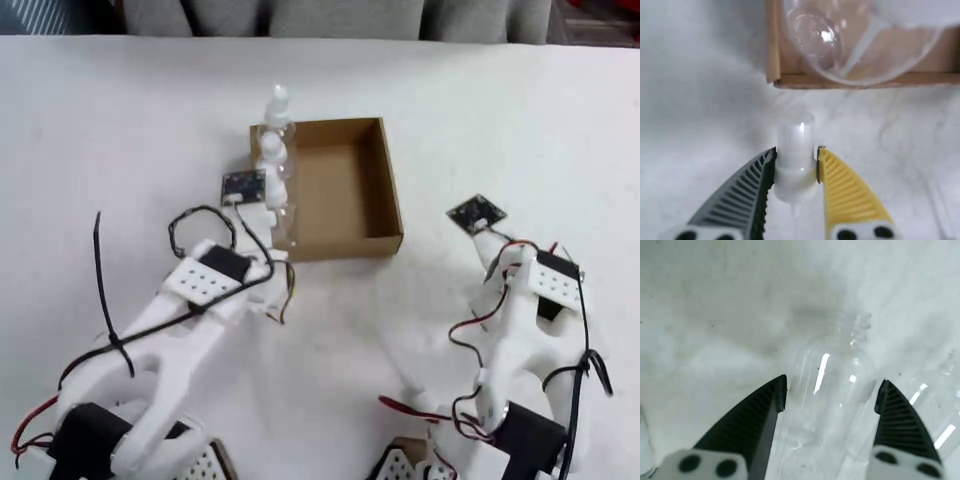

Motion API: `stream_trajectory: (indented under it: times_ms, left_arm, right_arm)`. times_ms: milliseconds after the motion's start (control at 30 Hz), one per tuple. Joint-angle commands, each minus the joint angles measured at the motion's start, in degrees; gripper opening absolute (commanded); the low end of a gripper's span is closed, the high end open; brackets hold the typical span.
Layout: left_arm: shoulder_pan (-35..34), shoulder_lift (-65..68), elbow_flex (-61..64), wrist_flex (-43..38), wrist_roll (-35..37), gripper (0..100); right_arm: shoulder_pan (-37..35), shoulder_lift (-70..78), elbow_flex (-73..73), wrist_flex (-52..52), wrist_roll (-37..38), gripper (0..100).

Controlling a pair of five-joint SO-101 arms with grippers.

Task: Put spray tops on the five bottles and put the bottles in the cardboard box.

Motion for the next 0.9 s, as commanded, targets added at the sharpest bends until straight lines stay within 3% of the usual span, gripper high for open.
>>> stream_trajectory:
  times_ms: [0, 233, 467, 667, 867]
  left_arm:
    - [-0.6, -2.7, -0.2, -1.3, -0.7, 2]
    - [-0.6, -2.7, -0.2, -1.3, -0.7, 2]
    - [-0.6, -2.7, -0.2, -1.3, -0.7, 2]
    - [-0.6, -2.7, -0.2, -1.3, -0.7, 2]
    - [-0.6, -2.7, -0.2, -1.3, -0.7, 2]
  right_arm:
    - [-1.4, -0.2, -1.8, -0.4, 0.6, 26.0]
    - [-1.9, -0.2, -7.9, 8.4, -1.8, 25.9]
    - [-1.9, 0.9, -9.2, 9.5, -3.3, 25.9]
    - [-1.1, 10.7, -17.4, 10.7, -6.7, 25.9]
    - [-1.1, 18.0, -22.2, 13.1, -2.7, 25.8]
